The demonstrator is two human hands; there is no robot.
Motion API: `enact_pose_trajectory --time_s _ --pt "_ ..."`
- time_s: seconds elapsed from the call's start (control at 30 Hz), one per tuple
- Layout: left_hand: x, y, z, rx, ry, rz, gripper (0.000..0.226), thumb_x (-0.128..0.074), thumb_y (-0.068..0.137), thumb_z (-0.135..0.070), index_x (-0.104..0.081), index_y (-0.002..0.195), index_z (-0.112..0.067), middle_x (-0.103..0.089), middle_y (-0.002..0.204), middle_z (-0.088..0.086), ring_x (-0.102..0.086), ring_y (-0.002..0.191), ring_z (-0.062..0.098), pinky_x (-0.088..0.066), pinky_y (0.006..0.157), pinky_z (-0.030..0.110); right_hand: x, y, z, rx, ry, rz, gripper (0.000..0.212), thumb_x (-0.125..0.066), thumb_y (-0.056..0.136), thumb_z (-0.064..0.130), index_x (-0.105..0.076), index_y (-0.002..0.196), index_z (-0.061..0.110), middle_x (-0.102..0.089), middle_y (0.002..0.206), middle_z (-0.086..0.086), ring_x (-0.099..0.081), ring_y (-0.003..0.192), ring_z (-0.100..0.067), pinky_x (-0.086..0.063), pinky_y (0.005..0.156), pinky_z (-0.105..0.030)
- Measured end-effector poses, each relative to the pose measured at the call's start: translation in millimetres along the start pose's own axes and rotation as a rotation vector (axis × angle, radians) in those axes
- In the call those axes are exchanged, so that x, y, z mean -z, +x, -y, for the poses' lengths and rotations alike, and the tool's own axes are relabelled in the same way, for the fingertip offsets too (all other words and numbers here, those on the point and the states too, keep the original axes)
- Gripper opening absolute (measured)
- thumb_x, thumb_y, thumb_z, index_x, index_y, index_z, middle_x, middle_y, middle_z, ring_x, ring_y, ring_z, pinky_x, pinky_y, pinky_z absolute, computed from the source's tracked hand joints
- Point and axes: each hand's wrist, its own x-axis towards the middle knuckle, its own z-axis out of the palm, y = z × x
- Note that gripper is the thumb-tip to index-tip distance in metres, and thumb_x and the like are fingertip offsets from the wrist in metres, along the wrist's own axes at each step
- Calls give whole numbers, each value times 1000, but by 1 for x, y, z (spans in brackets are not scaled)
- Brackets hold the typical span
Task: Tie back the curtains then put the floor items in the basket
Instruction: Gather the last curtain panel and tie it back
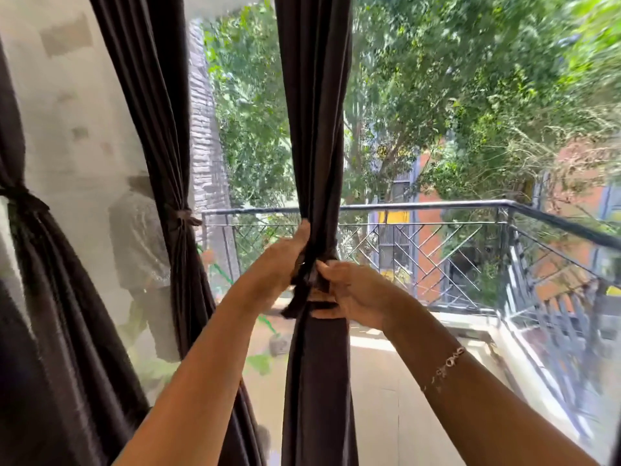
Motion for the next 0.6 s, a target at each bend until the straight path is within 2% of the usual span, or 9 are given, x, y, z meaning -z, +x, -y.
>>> enact_pose_trajectory --time_s 0.1,0.17,0.23,0.3,0.33,0.4,0.43,0.5,0.6 --pt "-2 -6 -1 -7 -29 143 64 -19 89 -61 -64 78 -16 -67 64 -5 -61 60 8 -45 69 24 -6 3 -3 27 -70 -100 18 -42 96 24 -51 81 21 -57 83 0 -53 80 -21 -43 78 -35" --pt "-3 -8 -2 -12 30 176 73 -15 78 -71 -65 85 -19 -70 73 -7 -63 70 6 -46 79 24 -8 5 -6 47 -90 -159 18 -43 96 24 -50 80 22 -57 81 1 -54 81 -21 -41 74 -32" --pt "-1 -9 -3 -7 123 165 87 -13 65 -78 -66 97 -17 -71 92 -1 -64 85 11 -44 88 27 -9 8 -8 64 -73 -196 18 -45 96 24 -50 79 22 -59 77 4 -56 82 -21 -40 77 -34" --pt "0 -8 -3 -18 260 33 91 -12 64 -80 -64 94 -12 -65 102 8 -63 99 23 -41 93 35 -7 12 -8 85 -62 -239 19 -46 95 24 -52 77 23 -61 69 7 -61 70 -14 -38 77 -34" --pt "0 -7 -2 -66 358 -108 80 -15 70 -78 -61 82 -13 -64 97 10 -62 101 29 -41 91 38 -7 13 -9 102 -75 -268 21 -46 95 23 -53 75 23 -61 66 8 -61 64 -11 -37 74 -32" --pt "-1 -5 0 -245 648 -468 60 -34 83 -68 -63 76 -16 -66 89 10 -62 92 31 -44 80 37 -7 18 -14 170 -117 -319 24 -48 95 20 -56 72 20 -62 62 8 -59 62 -10 -38 69 -28" --pt "-4 -5 -2 -348 726 -542 50 -44 83 -63 -64 79 -17 -67 88 7 -62 88 29 -44 74 35 -8 20 -17 222 -136 -333 26 -48 95 18 -58 71 18 -63 59 8 -59 59 -10 -41 66 -27" --pt "-13 0 -4 -417 797 -463 45 -56 78 -61 -63 84 -17 -65 87 4 -61 84 25 -43 69 32 -9 22 -22 304 -189 -361 26 -49 94 9 -62 71 11 -65 58 2 -60 57 -12 -46 59 -26" --pt "-20 15 1 -371 956 -365 41 -64 79 -49 -59 95 -12 -65 96 9 -60 94 29 -43 74 35 -8 26 -27 369 -313 -446 17 -49 90 1 -63 81 -3 -64 75 -19 -59 73 -27 -46 68 -43"
